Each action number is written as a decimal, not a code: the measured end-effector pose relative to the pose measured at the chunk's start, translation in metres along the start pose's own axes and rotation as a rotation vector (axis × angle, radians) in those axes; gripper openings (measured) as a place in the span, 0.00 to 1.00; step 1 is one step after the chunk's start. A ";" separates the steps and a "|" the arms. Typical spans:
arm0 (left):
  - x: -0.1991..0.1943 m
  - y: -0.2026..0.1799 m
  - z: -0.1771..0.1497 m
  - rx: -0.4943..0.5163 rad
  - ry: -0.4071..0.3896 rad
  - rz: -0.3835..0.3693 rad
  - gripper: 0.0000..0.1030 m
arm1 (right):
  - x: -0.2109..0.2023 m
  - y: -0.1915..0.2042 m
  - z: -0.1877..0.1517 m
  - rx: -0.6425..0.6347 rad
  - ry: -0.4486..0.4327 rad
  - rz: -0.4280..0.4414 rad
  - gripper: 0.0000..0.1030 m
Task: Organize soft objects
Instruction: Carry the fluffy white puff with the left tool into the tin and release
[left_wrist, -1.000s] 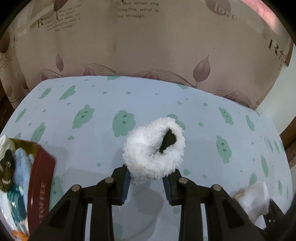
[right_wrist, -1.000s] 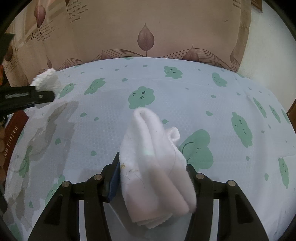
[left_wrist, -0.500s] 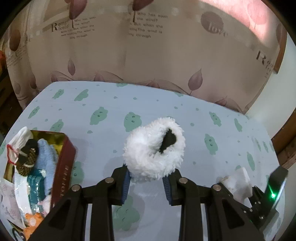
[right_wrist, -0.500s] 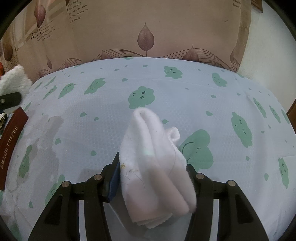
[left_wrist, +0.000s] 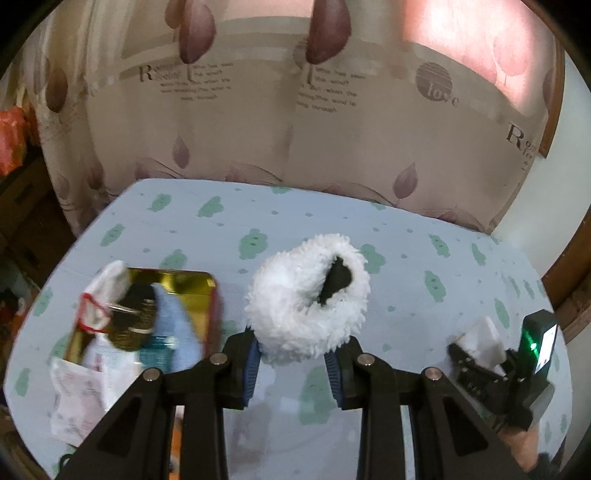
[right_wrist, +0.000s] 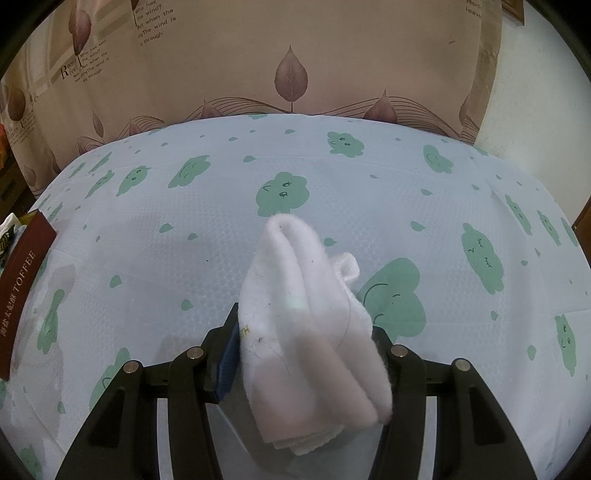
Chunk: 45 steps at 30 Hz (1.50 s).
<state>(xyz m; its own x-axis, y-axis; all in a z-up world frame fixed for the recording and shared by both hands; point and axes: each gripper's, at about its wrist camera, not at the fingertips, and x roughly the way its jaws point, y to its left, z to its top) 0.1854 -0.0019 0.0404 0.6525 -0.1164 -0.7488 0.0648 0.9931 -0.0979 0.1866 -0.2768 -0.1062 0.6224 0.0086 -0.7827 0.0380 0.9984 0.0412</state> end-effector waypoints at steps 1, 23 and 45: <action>-0.003 0.004 0.000 0.003 -0.002 0.013 0.30 | 0.000 0.000 0.000 0.001 0.000 0.000 0.51; -0.022 0.144 0.008 -0.081 -0.017 0.205 0.30 | -0.001 -0.001 0.001 -0.003 0.001 -0.002 0.51; 0.015 0.178 -0.050 -0.097 0.107 0.226 0.34 | -0.001 -0.002 0.001 -0.008 0.002 -0.008 0.50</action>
<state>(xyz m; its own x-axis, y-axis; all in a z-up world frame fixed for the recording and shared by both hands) 0.1688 0.1719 -0.0213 0.5581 0.1017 -0.8235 -0.1493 0.9886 0.0209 0.1866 -0.2784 -0.1047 0.6208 0.0008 -0.7839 0.0370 0.9989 0.0303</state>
